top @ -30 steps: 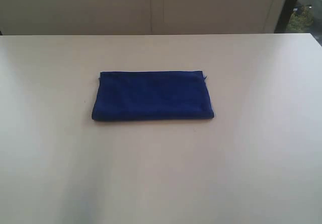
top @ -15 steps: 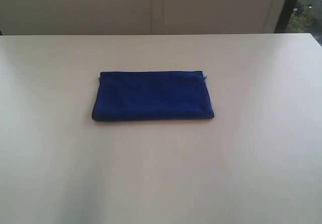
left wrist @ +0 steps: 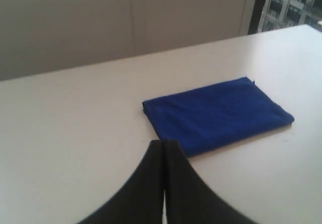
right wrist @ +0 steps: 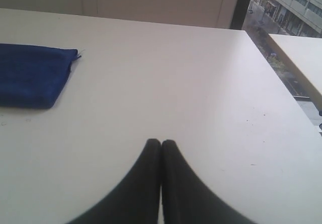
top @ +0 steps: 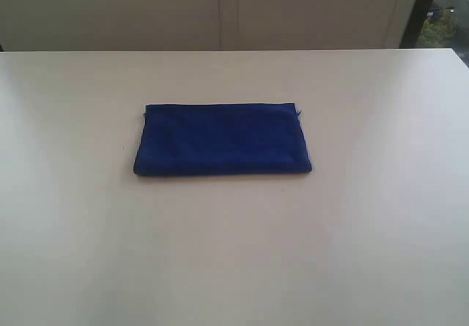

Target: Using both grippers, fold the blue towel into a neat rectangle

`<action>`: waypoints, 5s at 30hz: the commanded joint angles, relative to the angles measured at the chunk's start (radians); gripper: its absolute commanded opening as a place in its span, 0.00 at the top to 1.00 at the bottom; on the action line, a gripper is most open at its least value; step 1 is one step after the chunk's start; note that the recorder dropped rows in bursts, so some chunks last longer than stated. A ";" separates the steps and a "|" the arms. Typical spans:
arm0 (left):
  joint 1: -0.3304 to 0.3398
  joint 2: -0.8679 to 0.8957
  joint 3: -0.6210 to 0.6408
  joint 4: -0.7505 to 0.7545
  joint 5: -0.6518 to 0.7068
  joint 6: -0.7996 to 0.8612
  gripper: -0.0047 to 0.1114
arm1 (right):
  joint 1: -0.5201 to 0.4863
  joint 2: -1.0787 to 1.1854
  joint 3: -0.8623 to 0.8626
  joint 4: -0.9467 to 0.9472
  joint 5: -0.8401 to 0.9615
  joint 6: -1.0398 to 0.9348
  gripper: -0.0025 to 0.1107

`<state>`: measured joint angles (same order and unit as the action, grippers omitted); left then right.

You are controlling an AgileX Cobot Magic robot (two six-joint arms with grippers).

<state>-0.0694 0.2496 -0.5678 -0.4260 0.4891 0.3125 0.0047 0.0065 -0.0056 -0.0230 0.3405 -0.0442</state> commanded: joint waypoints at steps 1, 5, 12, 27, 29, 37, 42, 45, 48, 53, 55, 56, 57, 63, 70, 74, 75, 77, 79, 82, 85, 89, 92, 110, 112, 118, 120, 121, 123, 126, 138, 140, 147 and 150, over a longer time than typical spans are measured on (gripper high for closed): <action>0.000 -0.133 0.000 -0.011 0.002 0.001 0.96 | -0.005 -0.006 0.006 -0.006 -0.029 0.008 0.98; 0.000 -0.245 0.000 -0.011 0.002 0.001 0.96 | -0.005 -0.006 0.006 -0.006 -0.029 0.008 0.98; 0.002 -0.250 0.021 -0.008 -0.004 0.001 0.96 | -0.005 -0.006 0.006 -0.006 -0.031 0.008 0.98; 0.002 -0.250 0.326 -0.010 0.048 0.004 0.96 | -0.005 -0.006 0.006 -0.006 -0.031 0.008 0.98; 0.002 -0.250 0.328 -0.010 0.048 0.004 0.96 | -0.005 -0.006 0.006 -0.006 -0.031 0.008 0.98; 0.002 -0.250 0.328 -0.008 0.048 0.004 0.96 | -0.005 -0.006 0.006 -0.006 -0.031 0.008 0.98; 0.002 -0.250 0.338 0.169 0.031 0.004 0.96 | -0.005 -0.006 0.006 -0.006 -0.031 0.008 0.98; 0.002 -0.250 0.366 0.302 -0.005 0.004 0.96 | -0.005 -0.006 0.006 -0.005 -0.031 0.008 0.98; 0.002 -0.250 0.403 0.312 -0.009 0.004 0.96 | -0.005 -0.006 0.006 -0.005 -0.031 0.008 0.98; 0.002 -0.250 0.489 0.326 -0.026 0.006 0.96 | -0.005 -0.006 0.006 -0.005 -0.031 0.008 0.98; 0.002 -0.250 0.536 0.330 -0.047 0.006 0.96 | -0.005 -0.006 0.006 -0.005 -0.031 0.008 0.98; 0.002 -0.250 0.547 0.330 -0.058 0.006 0.96 | -0.005 -0.006 0.006 -0.005 -0.031 0.008 0.98; 0.002 -0.250 0.560 0.330 -0.070 0.006 0.96 | -0.005 -0.006 0.006 -0.005 -0.031 0.008 0.98; 0.002 -0.250 0.568 0.330 -0.269 0.006 0.96 | -0.005 -0.006 0.006 -0.005 -0.031 0.008 0.98; 0.002 -0.250 0.568 0.330 -0.287 0.006 0.96 | -0.005 -0.006 0.006 -0.004 -0.029 0.008 0.98; 0.002 -0.250 0.568 0.330 -0.287 0.006 0.96 | -0.005 -0.006 0.006 -0.004 -0.029 0.008 0.98; 0.002 -0.250 0.568 0.330 -0.287 0.006 0.96 | -0.005 -0.006 0.006 -0.004 -0.029 0.008 0.98; 0.002 -0.250 0.568 0.330 -0.287 0.006 0.96 | -0.005 -0.006 0.006 -0.004 -0.029 0.008 0.98; 0.002 -0.250 0.568 0.330 -0.289 0.000 0.96 | -0.005 -0.006 0.006 -0.004 -0.029 0.008 0.98; 0.002 -0.250 0.568 0.330 -0.303 -0.002 0.96 | -0.005 -0.006 0.006 -0.004 -0.029 0.008 0.98; 0.002 -0.250 0.568 0.330 -0.325 -0.004 0.96 | -0.005 -0.006 0.006 -0.004 -0.029 0.008 0.98; 0.002 -0.250 0.568 0.330 -0.343 -0.087 0.96 | -0.005 -0.006 0.006 -0.004 -0.029 0.008 0.98; 0.002 -0.250 0.568 0.330 -0.343 -0.162 0.96 | -0.005 -0.006 0.006 -0.004 -0.029 0.008 0.98; 0.002 -0.250 0.568 0.330 -0.343 -0.218 0.96 | -0.005 -0.006 0.006 -0.004 -0.029 0.020 0.98; 0.002 -0.250 0.568 0.330 -0.343 -0.265 0.96 | -0.005 -0.006 0.006 -0.004 -0.029 0.021 0.98; 0.002 -0.250 0.568 0.330 -0.343 -0.306 0.96 | -0.005 -0.006 0.006 -0.004 -0.029 0.021 0.98; 0.002 -0.250 0.568 0.330 -0.343 -0.306 0.96 | -0.005 -0.006 0.006 -0.004 -0.029 0.021 0.98; 0.002 -0.250 0.568 0.330 -0.343 -0.306 0.96 | -0.005 -0.006 0.006 -0.004 -0.029 0.021 0.98; 0.002 -0.250 0.568 0.330 -0.343 -0.306 0.96 | -0.005 -0.006 0.006 -0.004 -0.029 0.021 0.98; 0.002 -0.250 0.568 0.330 -0.343 -0.306 0.96 | -0.005 -0.006 0.006 -0.004 -0.029 0.021 0.98; 0.002 -0.250 0.568 0.338 -0.265 -0.313 0.96 | -0.005 -0.006 0.006 -0.004 -0.029 0.023 0.98; 0.002 -0.250 0.568 0.338 -0.265 -0.313 0.96 | -0.005 -0.006 0.006 -0.004 -0.029 0.023 0.98; 0.002 -0.250 0.568 0.338 -0.265 -0.313 0.96 | -0.005 -0.006 0.006 -0.004 -0.029 0.023 0.98; 0.002 -0.250 0.568 0.338 -0.265 -0.313 0.96 | -0.005 -0.006 0.006 -0.004 -0.029 0.023 0.98</action>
<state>-0.0694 0.0049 -0.0051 -0.0850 0.2206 0.0096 0.0047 0.0065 -0.0056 -0.0249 0.3210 -0.0265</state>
